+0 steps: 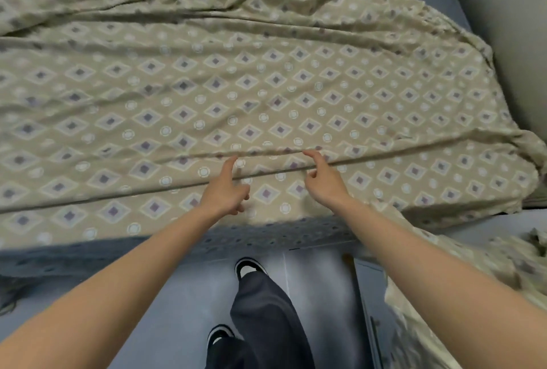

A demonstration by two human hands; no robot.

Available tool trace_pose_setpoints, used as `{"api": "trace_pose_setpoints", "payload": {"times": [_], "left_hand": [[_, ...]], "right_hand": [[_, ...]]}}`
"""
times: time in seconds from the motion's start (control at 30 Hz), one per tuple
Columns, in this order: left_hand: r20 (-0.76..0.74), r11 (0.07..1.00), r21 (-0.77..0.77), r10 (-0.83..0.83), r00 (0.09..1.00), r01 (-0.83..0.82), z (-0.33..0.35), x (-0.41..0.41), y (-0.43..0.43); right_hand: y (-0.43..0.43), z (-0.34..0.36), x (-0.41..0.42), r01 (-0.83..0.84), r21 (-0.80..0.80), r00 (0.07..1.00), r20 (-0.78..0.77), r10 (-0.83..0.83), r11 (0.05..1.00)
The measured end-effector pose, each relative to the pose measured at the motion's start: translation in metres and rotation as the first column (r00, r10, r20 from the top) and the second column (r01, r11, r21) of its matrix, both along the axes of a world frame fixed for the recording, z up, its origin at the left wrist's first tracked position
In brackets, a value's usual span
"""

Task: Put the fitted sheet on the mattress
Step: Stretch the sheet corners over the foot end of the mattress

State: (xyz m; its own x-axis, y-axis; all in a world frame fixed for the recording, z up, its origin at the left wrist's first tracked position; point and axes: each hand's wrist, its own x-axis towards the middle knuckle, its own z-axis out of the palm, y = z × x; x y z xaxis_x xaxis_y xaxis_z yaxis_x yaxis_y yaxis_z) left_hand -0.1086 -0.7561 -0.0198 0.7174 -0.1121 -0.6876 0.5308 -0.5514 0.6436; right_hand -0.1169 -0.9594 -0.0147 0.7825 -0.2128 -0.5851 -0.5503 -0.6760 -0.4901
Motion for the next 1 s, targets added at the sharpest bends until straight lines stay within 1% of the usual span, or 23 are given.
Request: {"api": "trace_pose_setpoints", "payload": {"times": [0.07, 0.13, 0.23, 0.27, 0.37, 0.5, 0.57, 0.63, 0.77, 0.87, 0.9, 1.0], "left_hand": [[0.028, 0.996, 0.060, -0.067, 0.997, 0.065, -0.022, 0.007, -0.009], [0.058, 0.987, 0.120, -0.114, 0.992, 0.106, -0.043, 0.016, -0.019], [0.153, 0.949, 0.290, -0.171, 0.973, 0.122, -0.066, 0.029, -0.034], [0.197, 0.938, 0.331, -0.176, 0.964, 0.103, -0.071, 0.032, -0.037], [0.288, 0.930, 0.364, -0.171, 0.942, 0.058, -0.084, 0.044, -0.045], [0.369, 0.859, 0.505, -0.299, 0.880, 0.081, -0.084, 0.056, -0.050], [0.416, 0.859, 0.509, -0.295, 0.860, 0.048, -0.085, 0.060, -0.052], [0.431, 0.879, 0.477, -0.233, 0.872, 0.000, -0.083, 0.071, -0.054], [0.425, 0.913, 0.406, -0.153, 0.892, -0.037, -0.076, 0.091, -0.056], [0.414, 0.942, 0.336, -0.121, 0.902, -0.028, -0.078, 0.090, -0.052], [0.406, 0.943, 0.333, -0.123, 0.906, -0.021, -0.079, 0.088, -0.051], [0.342, 0.925, 0.379, -0.150, 0.928, 0.010, -0.076, 0.077, -0.047]], "right_hand": [[-0.010, -0.019, 0.007, -0.046, -0.069, 0.999, -0.025, 0.045, 0.997], [-0.020, -0.037, 0.015, -0.061, -0.111, 0.997, -0.049, 0.055, 0.992], [-0.031, -0.059, 0.026, -0.096, -0.190, 0.994, -0.064, 0.086, 0.977], [-0.034, -0.063, 0.028, -0.103, -0.215, 0.994, -0.053, 0.093, 0.971], [-0.042, -0.077, 0.038, -0.093, -0.261, 0.995, 0.007, 0.099, 0.961], [-0.046, -0.084, 0.053, -0.093, -0.334, 0.983, 0.116, 0.139, 0.938], [-0.045, -0.084, 0.060, -0.059, -0.343, 0.975, 0.181, 0.128, 0.937], [-0.043, -0.082, 0.066, 0.000, -0.318, 0.970, 0.231, 0.078, 0.948], [-0.042, -0.081, 0.077, 0.091, -0.223, 0.966, 0.257, -0.031, 0.971], [-0.044, -0.083, 0.079, 0.083, -0.182, 0.969, 0.245, -0.036, 0.980], [-0.043, -0.084, 0.077, 0.070, -0.172, 0.968, 0.250, -0.025, 0.983], [-0.041, -0.083, 0.067, -0.031, -0.219, 0.956, 0.278, 0.093, 0.975]]}}
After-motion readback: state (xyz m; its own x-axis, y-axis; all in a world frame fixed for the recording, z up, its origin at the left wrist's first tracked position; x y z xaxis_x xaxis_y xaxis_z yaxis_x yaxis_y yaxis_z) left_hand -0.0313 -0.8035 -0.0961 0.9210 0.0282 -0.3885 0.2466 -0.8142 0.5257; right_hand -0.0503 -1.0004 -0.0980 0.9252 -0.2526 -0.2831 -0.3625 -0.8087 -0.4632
